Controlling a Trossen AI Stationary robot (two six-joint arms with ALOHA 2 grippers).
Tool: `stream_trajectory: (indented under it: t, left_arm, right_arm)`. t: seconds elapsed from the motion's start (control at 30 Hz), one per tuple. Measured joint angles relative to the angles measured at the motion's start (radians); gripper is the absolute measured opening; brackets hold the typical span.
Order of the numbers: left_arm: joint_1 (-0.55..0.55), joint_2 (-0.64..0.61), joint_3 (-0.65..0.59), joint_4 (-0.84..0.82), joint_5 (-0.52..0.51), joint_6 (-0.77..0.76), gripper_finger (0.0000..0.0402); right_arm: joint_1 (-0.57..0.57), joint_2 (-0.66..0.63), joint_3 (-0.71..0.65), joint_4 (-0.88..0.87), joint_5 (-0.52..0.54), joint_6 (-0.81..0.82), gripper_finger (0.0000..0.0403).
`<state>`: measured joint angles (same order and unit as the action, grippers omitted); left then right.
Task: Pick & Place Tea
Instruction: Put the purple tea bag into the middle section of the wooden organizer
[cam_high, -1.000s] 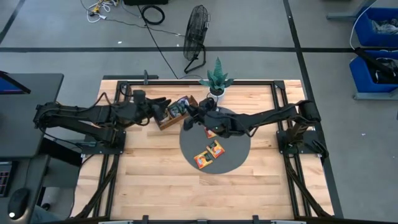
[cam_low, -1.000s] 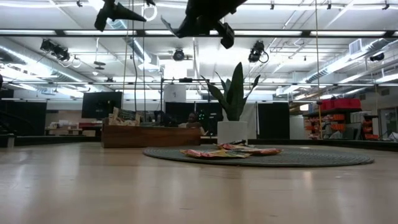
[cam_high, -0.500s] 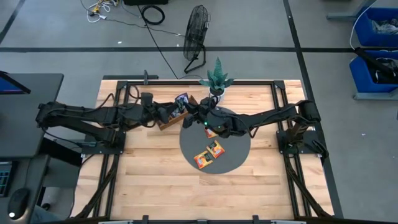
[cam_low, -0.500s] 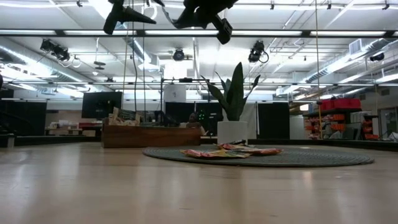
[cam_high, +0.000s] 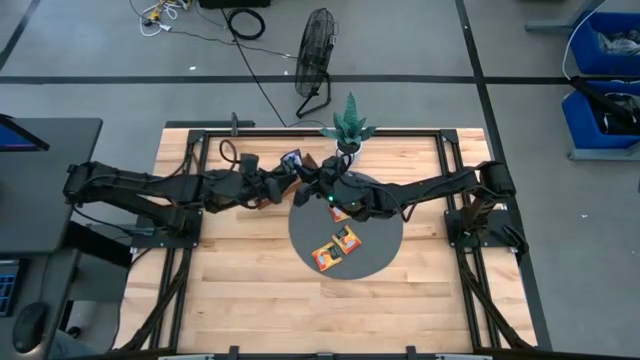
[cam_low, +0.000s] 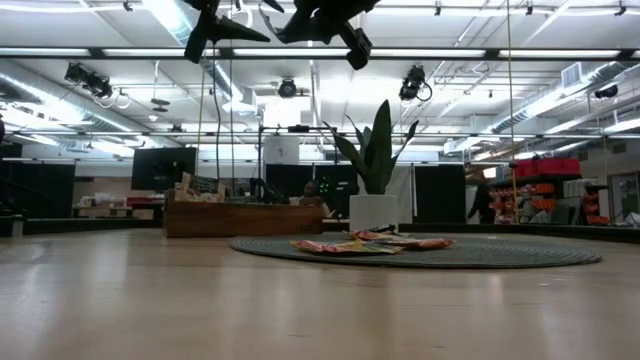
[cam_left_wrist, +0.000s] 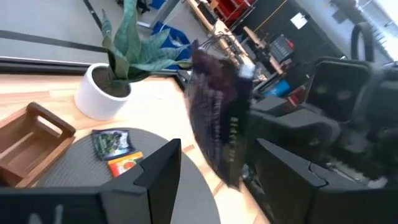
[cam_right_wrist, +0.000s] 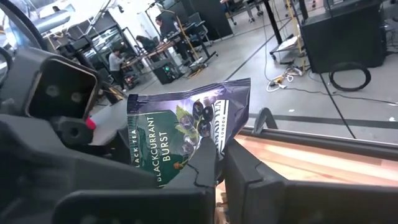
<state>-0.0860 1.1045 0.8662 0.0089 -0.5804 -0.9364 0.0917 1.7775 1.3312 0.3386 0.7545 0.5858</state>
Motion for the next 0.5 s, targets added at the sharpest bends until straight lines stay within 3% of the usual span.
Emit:
stream_trajectory:
  t: [0.23, 0.5]
  left_arm:
    - [0.000, 0.000, 0.000, 0.003, -0.003, 0.003, 0.0196]
    - [0.000, 0.000, 0.000, 0.001, -0.001, 0.015, 0.0111]
  right_arm:
    - [0.000, 0.000, 0.000, -0.001, -0.013, 0.005, 0.0006]
    - [0.000, 0.000, 0.000, -0.001, -0.031, 0.008, 0.0006]
